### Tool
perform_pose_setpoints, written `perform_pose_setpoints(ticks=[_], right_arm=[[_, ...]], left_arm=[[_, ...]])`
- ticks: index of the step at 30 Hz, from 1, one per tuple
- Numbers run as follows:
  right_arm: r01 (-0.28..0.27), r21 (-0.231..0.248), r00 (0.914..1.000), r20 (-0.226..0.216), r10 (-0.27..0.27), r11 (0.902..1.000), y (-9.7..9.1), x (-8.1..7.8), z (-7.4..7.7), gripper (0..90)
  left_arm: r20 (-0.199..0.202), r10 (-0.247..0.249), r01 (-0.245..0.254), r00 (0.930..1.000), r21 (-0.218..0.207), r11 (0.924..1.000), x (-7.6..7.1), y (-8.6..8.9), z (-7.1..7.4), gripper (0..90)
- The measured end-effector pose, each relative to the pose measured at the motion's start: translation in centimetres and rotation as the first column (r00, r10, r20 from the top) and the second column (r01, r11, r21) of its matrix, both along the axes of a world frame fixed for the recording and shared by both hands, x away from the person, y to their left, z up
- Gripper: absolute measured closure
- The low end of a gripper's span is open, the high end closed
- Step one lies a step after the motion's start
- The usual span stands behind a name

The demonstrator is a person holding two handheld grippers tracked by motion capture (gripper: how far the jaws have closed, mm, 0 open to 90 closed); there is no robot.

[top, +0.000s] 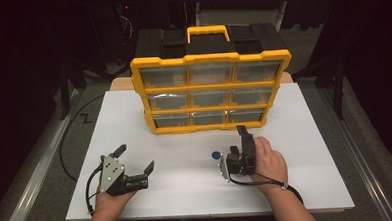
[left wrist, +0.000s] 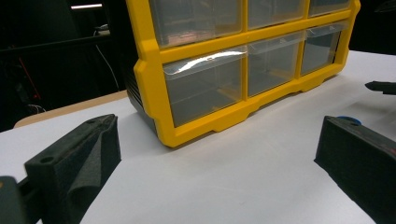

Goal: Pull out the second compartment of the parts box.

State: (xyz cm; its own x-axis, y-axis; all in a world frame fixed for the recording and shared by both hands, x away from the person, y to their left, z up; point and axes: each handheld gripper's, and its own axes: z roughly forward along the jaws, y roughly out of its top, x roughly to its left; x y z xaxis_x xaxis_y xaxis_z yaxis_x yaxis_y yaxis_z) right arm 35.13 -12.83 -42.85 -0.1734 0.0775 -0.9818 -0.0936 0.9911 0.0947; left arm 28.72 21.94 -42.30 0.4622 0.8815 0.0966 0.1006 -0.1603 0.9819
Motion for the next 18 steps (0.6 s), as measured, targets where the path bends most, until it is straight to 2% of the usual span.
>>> perform_pose_setpoints(ticks=[7, 9, 18], right_arm=[[-0.005, -0.008, 0.9998, 0.018, 0.005, 1.0000, 0.9, 0.0, 0.4, 6.5], [-0.012, -0.025, 0.9996, 0.027, 0.013, 0.9996, 1.1, 0.2, 0.6, 6.8], [-0.003, -0.026, 0.9995, 0.033, 0.004, 0.9996, 1.7, 1.2, 0.6, 7.3]], left_arm=[[0.003, -0.001, 0.001, 1.0000, 0.002, 1.0000, -0.1, 0.0, 0.0, 0.8], [0.003, -0.003, 0.003, 1.0000, 0.003, 1.0000, -0.1, 0.0, 0.0, 0.8], [0.006, -0.005, 0.005, 1.0000, 0.002, 1.0000, -0.1, 0.0, 0.1, 0.8]])
